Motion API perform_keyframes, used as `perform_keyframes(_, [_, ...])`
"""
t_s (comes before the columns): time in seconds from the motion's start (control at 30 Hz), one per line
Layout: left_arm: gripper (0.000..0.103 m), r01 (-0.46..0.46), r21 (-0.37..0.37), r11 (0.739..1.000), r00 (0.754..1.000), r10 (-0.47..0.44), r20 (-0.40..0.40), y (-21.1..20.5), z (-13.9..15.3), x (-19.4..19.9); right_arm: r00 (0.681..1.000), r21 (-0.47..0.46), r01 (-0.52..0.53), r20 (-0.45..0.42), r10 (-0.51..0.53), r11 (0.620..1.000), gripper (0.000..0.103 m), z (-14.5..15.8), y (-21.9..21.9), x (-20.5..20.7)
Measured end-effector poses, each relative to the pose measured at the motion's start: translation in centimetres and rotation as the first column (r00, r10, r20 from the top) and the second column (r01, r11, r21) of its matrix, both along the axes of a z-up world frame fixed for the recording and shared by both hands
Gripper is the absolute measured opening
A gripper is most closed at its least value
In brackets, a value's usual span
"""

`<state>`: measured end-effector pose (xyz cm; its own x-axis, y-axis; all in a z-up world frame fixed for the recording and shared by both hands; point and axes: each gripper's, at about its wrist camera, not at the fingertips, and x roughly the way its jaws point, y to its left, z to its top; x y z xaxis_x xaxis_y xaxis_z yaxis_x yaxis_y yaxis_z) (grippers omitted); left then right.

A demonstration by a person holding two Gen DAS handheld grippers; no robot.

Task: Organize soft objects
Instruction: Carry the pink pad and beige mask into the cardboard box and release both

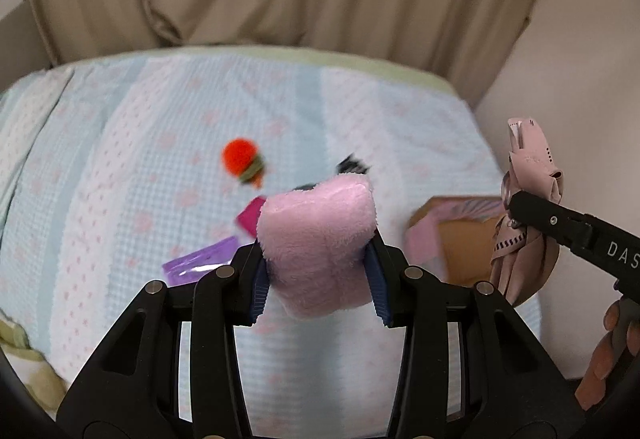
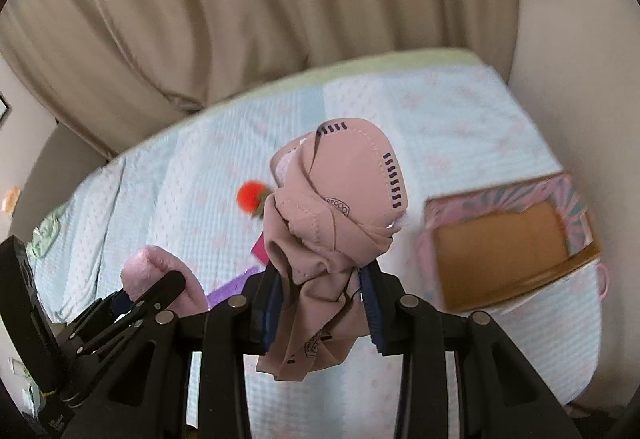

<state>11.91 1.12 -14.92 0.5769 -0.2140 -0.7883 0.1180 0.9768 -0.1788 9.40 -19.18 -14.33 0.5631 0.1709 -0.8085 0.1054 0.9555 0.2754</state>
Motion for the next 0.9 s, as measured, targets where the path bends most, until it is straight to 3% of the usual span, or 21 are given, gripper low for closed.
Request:
perform_keyframes(0.2, [0.038,0.056,-0.023,0.998,0.997,-0.054,0.049,-8.8,2.2,0.3,0.998,-0.021,0.037,0.051,-0.036,0.999,0.033,2.7,-7.7,-0.5])
perform_keyframes(0.43, [0.038,0.175,-0.051,0.983,0.985,-0.175,0.013,-20.0,0.9,2.2,0.991,-0.074,0.136,0.020,-0.135,0.988,0.033,1.7,-18.2,0.0])
perform_keyframes(0.67, [0.038,0.291,-0.011,0.957,0.956,-0.291,-0.034,-30.4,-1.5,4.4,0.979,-0.093,0.167,-0.103,-0.176,0.982,0.033,-2.5,-26.3,2.2])
perform_keyframes(0.9, [0.038,0.353,0.025,0.935,0.928,-0.346,-0.141,-35.7,-6.6,6.4,0.955,-0.090,0.100,-0.271,-0.121,0.991,0.033,-9.0,-30.3,5.9])
